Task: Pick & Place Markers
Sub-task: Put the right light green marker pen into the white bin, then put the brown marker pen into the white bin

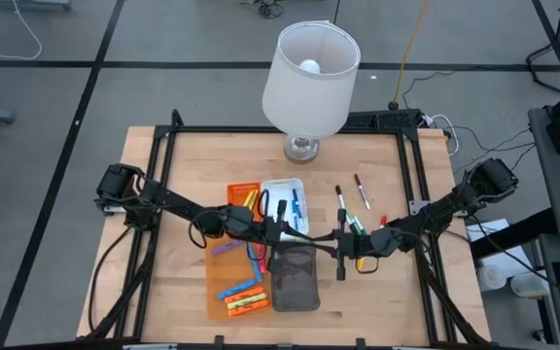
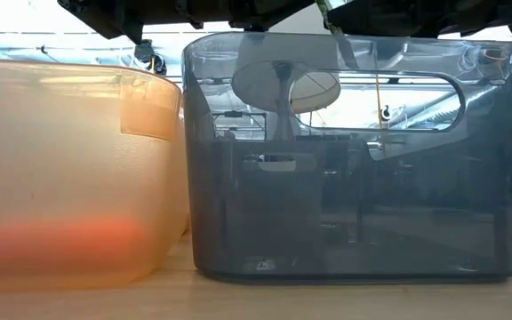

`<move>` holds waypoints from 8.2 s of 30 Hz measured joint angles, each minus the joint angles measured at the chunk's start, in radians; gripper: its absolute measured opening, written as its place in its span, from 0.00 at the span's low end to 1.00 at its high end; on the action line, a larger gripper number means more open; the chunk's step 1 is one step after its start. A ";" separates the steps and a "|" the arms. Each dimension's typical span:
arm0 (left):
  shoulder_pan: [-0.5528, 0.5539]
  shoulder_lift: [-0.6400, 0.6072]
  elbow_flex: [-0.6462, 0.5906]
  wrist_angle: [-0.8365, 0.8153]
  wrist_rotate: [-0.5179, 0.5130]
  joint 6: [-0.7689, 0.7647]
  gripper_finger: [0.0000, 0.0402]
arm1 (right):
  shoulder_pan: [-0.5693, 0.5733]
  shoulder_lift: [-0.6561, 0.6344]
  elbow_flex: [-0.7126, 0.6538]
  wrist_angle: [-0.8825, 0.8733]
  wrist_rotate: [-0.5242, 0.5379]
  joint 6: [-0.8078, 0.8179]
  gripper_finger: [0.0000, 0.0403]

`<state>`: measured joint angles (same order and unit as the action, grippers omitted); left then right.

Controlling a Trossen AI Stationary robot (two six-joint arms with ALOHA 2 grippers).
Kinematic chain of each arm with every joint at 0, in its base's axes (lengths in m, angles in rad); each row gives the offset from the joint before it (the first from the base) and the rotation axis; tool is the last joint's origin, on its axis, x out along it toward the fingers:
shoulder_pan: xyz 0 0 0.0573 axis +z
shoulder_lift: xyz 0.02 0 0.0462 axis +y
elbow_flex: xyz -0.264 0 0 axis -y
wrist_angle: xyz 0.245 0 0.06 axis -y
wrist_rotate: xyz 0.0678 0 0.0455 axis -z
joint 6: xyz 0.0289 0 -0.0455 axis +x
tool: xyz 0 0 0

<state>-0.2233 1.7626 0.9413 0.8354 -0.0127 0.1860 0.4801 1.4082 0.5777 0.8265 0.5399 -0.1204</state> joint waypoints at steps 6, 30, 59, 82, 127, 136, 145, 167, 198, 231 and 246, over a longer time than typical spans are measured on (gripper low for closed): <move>-0.004 -0.004 0.000 -0.026 -0.073 -0.003 0.11 | -0.001 0.001 0.000 -0.009 0.008 0.010 0.06; 0.140 -0.210 -0.094 -0.625 -0.322 -0.346 0.11 | 0.000 -0.029 0.000 -0.084 0.087 0.101 0.39; 0.216 -0.211 -0.156 -0.523 -0.232 -0.477 0.54 | 0.000 -0.096 0.000 -0.274 0.192 0.189 0.41; 0.206 -0.211 -0.154 -0.486 -0.215 -0.479 0.46 | -0.339 -0.161 -0.084 -1.278 0.227 1.113 0.41; 0.199 -0.211 -0.154 -0.487 -0.215 -0.479 0.49 | -0.603 -0.301 -0.277 -1.124 0.149 0.863 0.41; 0.199 -0.211 -0.154 -0.484 -0.215 -0.483 0.45 | -0.615 -0.304 -0.408 -0.982 0.018 0.879 0.41; 0.199 -0.211 -0.154 -0.485 -0.215 -0.483 0.46 | -0.615 -0.303 -0.426 -0.953 -0.071 0.857 0.27; 0.199 -0.211 -0.154 -0.485 -0.215 -0.477 0.45 | -0.445 -0.401 -0.432 -0.360 -0.105 0.607 0.04; 0.099 0.035 -0.139 0.227 -0.092 -0.277 0.53 | -0.058 -0.287 -0.271 0.133 -0.017 0.202 0.04; 0.040 0.033 -0.060 0.191 -0.043 -0.162 0.19 | -0.004 0.003 -0.050 0.192 0.040 0.005 0.04; 0.054 0.030 -0.054 0.193 -0.011 -0.174 0.09 | -0.009 0.002 -0.049 0.154 0.039 0.029 0.15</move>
<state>-0.1696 1.7923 0.8872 1.0286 -0.0233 0.0123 0.4713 1.4102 0.5285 0.9801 0.5793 -0.0917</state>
